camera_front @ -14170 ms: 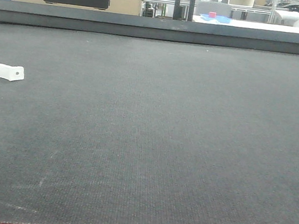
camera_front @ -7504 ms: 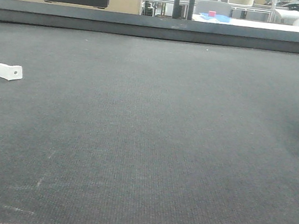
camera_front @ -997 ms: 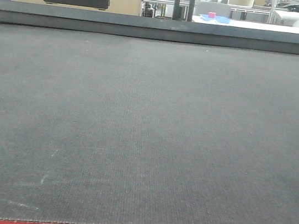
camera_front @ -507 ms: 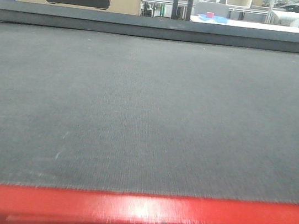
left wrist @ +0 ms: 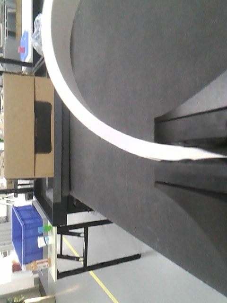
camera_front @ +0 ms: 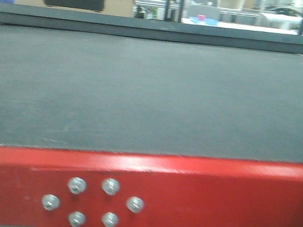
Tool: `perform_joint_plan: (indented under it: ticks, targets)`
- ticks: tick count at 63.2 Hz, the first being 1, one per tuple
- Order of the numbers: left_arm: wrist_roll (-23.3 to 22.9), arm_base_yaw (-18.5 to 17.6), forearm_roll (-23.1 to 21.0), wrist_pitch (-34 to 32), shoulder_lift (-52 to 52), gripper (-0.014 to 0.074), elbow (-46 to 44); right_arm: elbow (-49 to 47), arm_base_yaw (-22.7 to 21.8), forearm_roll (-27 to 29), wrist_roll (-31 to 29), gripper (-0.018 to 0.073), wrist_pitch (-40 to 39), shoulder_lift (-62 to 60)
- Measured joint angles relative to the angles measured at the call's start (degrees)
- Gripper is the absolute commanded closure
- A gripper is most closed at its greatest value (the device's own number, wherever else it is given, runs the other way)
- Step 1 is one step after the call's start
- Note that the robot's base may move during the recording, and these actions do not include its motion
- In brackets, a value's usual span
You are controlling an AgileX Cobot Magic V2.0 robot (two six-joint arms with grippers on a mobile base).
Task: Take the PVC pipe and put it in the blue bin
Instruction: 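Hold the pipe in both grippers while driving away from the table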
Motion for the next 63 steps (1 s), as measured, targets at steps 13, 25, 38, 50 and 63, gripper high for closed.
perform_joint_plan:
  ticks: [13,25,38,50,63]
  targets:
    - [0.00,0.00,0.00,0.10,0.00,0.0707,0.00,0.00,0.00,0.00,0.00,0.0727,0.00,0.00]
    - [0.00,0.00,0.00,0.10,0.00,0.0707,0.00,0.00,0.00,0.00,0.00,0.0727,0.00,0.00]
    - [0.00,0.00,0.00,0.10,0.00,0.0707,0.00,0.00,0.00,0.00,0.00,0.0727,0.00,0.00]
    - [0.00,0.00,0.00,0.10,0.00,0.0707,0.00,0.00,0.00,0.00,0.00,0.0727,0.10,0.00]
    - [0.00,0.00,0.00,0.10,0.00,0.0707,0.00,0.00,0.00,0.00,0.00,0.0727,0.10,0.00]
